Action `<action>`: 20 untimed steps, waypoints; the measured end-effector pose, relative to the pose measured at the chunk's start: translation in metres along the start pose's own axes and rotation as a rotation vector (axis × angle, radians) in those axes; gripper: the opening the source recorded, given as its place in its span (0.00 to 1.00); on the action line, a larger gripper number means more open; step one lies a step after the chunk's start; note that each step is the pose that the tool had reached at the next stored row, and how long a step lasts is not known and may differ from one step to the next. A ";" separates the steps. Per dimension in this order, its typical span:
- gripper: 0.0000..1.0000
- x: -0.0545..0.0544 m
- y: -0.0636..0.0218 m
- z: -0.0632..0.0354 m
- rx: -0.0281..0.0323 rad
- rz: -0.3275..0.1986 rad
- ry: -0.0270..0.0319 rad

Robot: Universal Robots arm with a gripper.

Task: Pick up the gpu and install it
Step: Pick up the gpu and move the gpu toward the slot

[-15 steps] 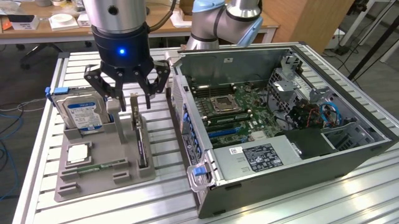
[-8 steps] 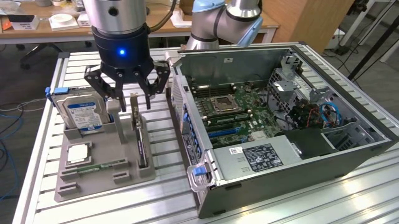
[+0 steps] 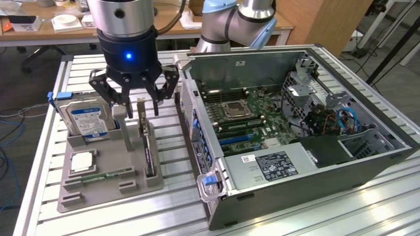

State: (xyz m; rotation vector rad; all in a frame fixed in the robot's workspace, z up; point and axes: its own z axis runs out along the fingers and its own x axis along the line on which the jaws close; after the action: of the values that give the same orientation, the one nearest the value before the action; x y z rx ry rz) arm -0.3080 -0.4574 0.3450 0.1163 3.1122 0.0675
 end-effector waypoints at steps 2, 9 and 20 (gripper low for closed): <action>0.53 0.000 0.0000 0.0006 0.0001 0.000 0.0001; 0.53 0.000 -0.0002 0.0040 0.0001 0.000 0.0001; 0.53 0.000 -0.0005 0.0108 0.0001 0.000 0.0001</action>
State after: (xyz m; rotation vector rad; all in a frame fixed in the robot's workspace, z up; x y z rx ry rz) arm -0.3080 -0.4575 0.3341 0.1163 3.1123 0.0673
